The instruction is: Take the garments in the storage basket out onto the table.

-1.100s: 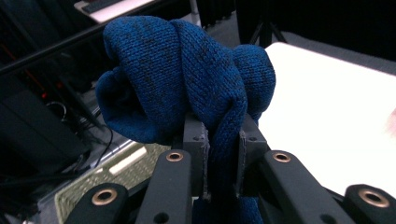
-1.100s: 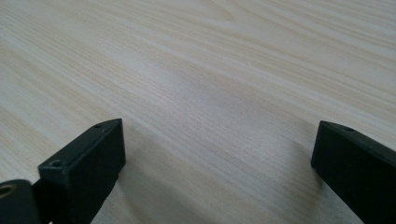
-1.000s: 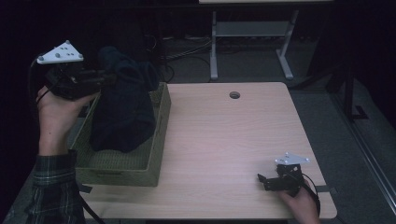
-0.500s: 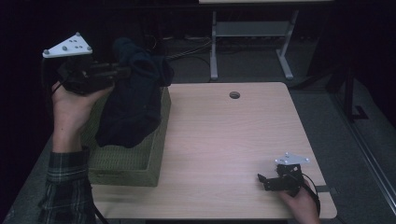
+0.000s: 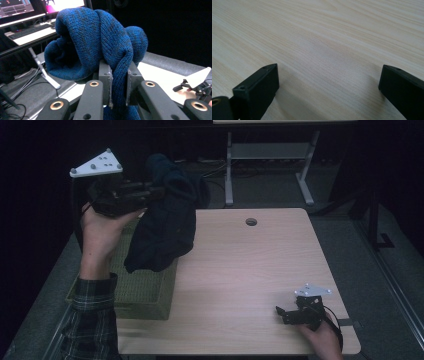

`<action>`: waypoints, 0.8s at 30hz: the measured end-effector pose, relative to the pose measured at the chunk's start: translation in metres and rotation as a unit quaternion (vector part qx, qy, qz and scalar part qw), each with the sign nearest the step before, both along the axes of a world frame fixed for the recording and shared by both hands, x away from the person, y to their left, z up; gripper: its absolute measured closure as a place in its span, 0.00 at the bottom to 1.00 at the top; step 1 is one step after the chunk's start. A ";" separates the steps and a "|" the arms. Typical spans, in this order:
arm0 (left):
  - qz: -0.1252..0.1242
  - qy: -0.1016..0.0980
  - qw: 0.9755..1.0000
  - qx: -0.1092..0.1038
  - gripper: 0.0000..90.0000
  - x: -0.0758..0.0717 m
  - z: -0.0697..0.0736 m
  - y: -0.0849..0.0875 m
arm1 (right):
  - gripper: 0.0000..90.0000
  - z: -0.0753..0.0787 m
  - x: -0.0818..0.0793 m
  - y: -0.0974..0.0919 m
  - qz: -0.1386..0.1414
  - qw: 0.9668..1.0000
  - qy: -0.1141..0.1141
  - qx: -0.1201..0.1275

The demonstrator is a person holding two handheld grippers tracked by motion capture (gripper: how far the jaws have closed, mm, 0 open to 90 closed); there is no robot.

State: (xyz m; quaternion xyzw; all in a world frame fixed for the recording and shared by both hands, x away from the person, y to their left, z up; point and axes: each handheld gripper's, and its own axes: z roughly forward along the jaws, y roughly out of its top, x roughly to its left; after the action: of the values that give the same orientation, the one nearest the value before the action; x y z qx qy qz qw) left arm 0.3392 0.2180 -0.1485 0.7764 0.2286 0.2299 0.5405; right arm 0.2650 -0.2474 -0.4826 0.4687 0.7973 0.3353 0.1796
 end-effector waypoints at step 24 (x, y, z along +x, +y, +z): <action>-0.074 0.027 0.997 -0.019 0.87 0.012 -0.034 -0.079 | 0.03 0.000 0.000 0.000 0.000 1.000 0.001 0.001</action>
State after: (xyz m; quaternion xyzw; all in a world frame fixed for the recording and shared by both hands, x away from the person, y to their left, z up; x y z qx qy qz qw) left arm 0.3513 0.1389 -0.1827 0.7868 0.1893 0.1640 0.5641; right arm 0.2648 -0.2473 -0.4824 0.4691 0.7971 0.3354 0.1790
